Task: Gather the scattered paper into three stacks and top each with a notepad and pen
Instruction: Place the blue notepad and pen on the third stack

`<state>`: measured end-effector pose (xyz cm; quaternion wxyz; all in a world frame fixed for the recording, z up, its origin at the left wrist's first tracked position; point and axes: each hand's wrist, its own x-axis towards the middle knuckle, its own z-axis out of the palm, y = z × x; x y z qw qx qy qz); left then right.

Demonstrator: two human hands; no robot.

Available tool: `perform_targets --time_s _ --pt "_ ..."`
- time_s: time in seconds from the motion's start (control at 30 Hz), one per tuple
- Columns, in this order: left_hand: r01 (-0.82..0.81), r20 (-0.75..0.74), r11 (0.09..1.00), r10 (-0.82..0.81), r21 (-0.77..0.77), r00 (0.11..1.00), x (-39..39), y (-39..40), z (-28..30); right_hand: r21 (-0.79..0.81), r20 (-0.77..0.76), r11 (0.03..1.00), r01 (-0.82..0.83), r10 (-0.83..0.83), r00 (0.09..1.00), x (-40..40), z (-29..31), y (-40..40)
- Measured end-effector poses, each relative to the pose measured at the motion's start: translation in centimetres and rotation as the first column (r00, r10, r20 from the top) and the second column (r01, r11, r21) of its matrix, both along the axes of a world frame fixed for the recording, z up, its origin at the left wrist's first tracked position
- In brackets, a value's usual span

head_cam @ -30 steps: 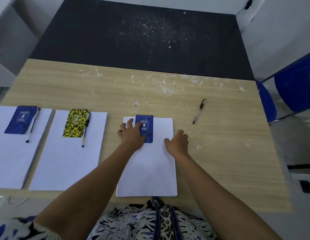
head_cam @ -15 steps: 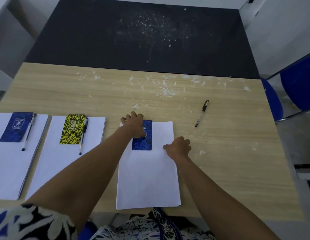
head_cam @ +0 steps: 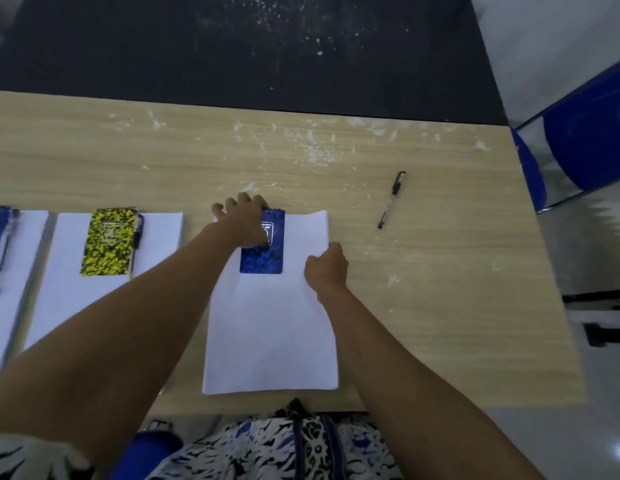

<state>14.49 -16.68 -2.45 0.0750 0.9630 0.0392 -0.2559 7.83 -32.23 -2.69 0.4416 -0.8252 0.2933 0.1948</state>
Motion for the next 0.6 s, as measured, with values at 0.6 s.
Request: perform_targets --time_s 0.6 --pt "-0.019 -0.029 1.0 0.018 -0.017 0.999 -2.3 2.3 0.0 0.081 0.011 0.995 -0.063 0.062 0.998 0.6 0.1 2.5"
